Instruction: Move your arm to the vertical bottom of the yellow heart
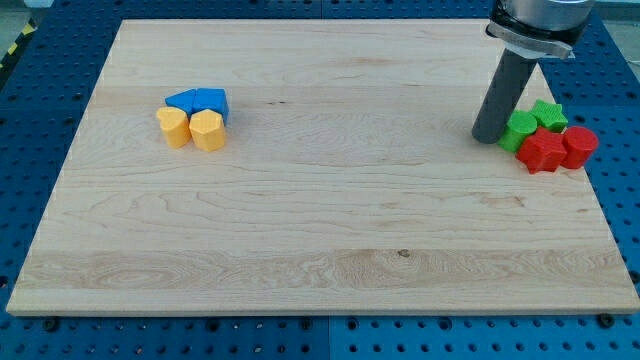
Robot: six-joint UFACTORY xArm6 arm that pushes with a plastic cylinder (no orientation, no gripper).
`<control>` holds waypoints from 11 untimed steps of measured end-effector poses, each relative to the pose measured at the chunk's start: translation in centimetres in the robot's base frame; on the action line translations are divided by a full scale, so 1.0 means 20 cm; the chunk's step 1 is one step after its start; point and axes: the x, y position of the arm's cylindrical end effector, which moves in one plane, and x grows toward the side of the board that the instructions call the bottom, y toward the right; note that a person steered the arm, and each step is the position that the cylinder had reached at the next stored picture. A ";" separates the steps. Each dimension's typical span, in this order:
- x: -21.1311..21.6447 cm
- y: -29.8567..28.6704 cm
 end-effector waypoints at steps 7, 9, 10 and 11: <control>0.48 -0.20; 0.54 -0.94; 0.52 -1.34; 0.40 -1.74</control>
